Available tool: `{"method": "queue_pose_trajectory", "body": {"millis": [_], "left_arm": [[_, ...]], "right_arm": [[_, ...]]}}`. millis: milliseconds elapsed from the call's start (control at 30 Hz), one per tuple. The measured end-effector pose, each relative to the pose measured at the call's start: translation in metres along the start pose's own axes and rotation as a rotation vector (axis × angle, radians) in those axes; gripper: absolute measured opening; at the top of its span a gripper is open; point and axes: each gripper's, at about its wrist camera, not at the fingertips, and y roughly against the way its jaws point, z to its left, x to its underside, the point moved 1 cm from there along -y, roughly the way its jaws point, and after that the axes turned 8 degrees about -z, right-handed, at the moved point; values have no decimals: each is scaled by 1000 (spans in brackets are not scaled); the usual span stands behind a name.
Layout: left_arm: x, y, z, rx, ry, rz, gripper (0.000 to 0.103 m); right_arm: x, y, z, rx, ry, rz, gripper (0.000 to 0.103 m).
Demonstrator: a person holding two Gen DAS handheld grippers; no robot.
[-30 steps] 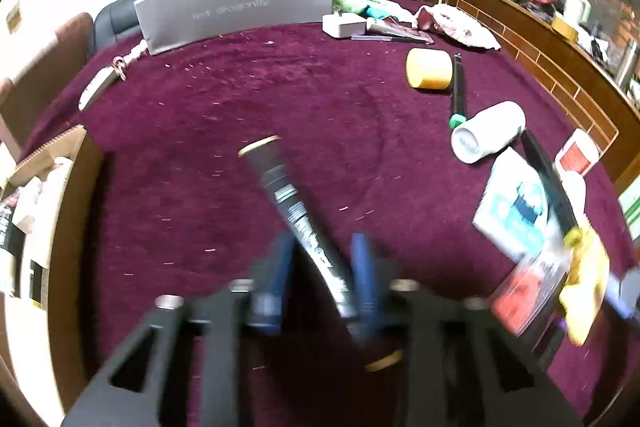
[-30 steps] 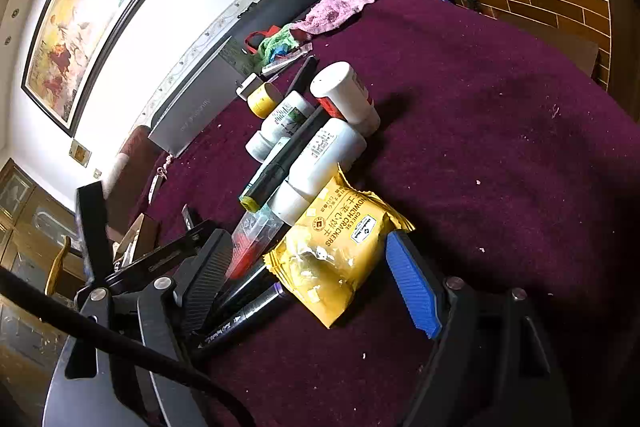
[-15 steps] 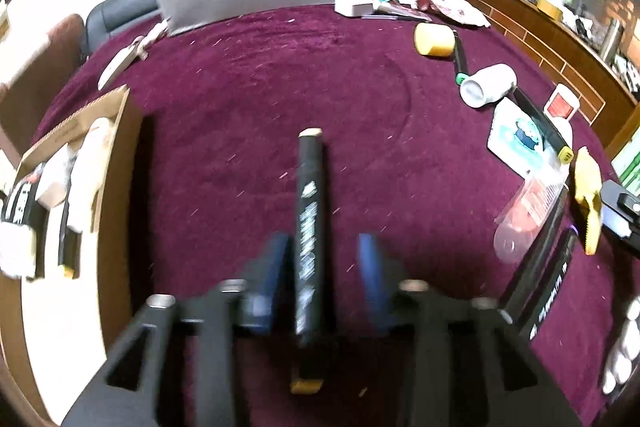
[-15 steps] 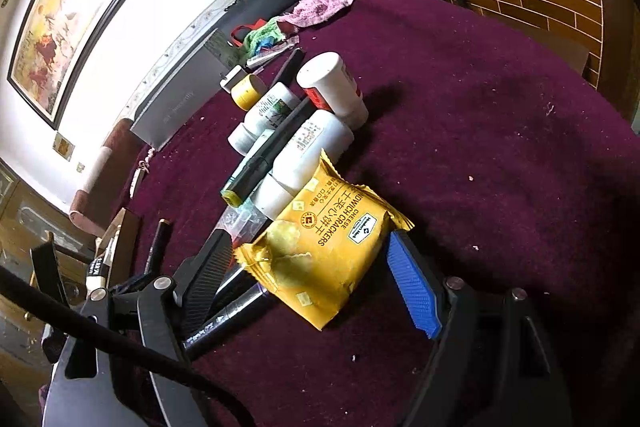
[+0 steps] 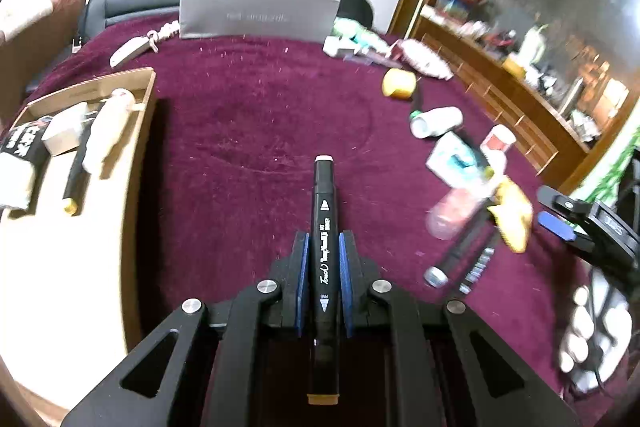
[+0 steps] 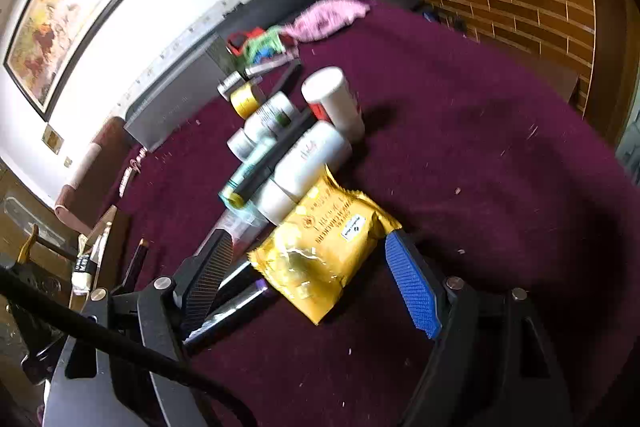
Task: Organize objects
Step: 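Lift the marker with the left tool while the right tool grasps the large white bottle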
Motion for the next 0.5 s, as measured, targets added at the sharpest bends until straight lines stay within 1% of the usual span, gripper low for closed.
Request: {"method": "queue_pose_trajectory", "body": {"millis": [100, 200, 333, 433, 500], "left_arm": [[2, 22, -1, 74, 37, -39, 11], [7, 35, -2, 137, 56, -63, 11], [12, 42, -1, 158, 65, -56, 11], [15, 44, 3, 165, 81, -53, 11], [18, 45, 5, 162, 88, -54, 11]], "right_arm": [[-9, 12, 4, 6, 11, -21, 79], [-23, 8, 4, 28, 28, -2, 79], [-50, 0, 6, 40, 9, -6, 79], [-73, -10, 19, 57, 54, -16, 79], [-83, -23, 31, 13, 54, 21, 79]]}}
